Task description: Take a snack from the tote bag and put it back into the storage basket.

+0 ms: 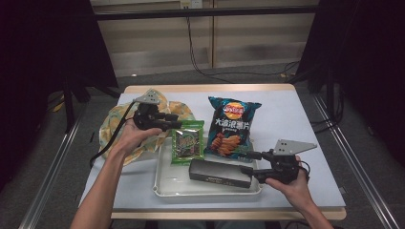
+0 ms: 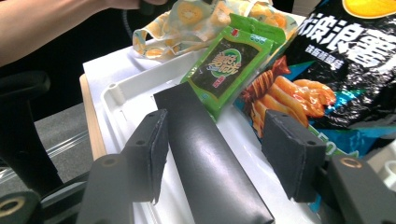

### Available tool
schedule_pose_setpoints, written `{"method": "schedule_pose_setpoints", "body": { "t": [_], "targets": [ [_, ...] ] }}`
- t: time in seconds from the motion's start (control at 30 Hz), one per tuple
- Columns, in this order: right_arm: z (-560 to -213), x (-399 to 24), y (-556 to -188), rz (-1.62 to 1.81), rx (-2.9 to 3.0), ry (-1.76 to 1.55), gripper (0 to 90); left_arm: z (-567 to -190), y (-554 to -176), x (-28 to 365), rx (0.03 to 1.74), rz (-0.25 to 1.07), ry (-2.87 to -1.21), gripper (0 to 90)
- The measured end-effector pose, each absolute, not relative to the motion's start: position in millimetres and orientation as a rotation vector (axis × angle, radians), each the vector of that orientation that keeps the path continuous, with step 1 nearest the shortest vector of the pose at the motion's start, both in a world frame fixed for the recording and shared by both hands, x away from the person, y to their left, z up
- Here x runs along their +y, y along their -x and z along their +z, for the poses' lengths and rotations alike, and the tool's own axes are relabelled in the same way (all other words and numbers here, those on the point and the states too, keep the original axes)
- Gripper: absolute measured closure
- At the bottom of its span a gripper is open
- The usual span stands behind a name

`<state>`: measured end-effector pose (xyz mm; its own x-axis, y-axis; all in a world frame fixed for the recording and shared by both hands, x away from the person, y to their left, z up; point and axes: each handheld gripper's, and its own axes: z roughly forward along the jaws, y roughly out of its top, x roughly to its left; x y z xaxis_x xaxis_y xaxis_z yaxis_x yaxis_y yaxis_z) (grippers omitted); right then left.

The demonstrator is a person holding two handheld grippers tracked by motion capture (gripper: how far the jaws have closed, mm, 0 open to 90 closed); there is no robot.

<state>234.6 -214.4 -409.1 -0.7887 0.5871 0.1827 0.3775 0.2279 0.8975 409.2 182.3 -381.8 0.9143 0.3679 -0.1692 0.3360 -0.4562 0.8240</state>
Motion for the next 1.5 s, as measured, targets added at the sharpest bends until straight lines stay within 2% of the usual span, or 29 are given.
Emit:
{"method": "schedule_pose_setpoints", "body": {
  "t": [0.4,0.77,1.1,1.2,1.27,1.37,1.5],
  "targets": [
    [-424,-221,-228,1.509,2.364,-0.963,39.9,-394,-363,203,0.515,0.065,-2.091,58.8],
    [-439,-218,-221,1.465,2.400,-0.989,39.3,-421,-327,177,0.441,-0.013,-2.173,60.3],
    [-444,-217,-219,1.415,2.405,-1.003,33.6,-440,-312,160,0.401,-0.079,-2.233,54.2],
    [-450,-218,-217,1.351,2.432,-1.011,31.8,-442,-311,159,0.398,-0.083,-2.246,54.9],
    [-452,-218,-217,1.317,2.436,-1.020,32.8,-442,-310,156,0.388,-0.086,-2.264,57.5],
    [-450,-217,-219,1.306,2.425,-0.997,40.9,-445,-310,151,0.383,-0.092,-2.268,58.0],
    [-449,-220,-222,1.297,2.408,-1.017,45.5,-446,-310,147,0.391,-0.087,-2.284,58.4]
  ]
}}
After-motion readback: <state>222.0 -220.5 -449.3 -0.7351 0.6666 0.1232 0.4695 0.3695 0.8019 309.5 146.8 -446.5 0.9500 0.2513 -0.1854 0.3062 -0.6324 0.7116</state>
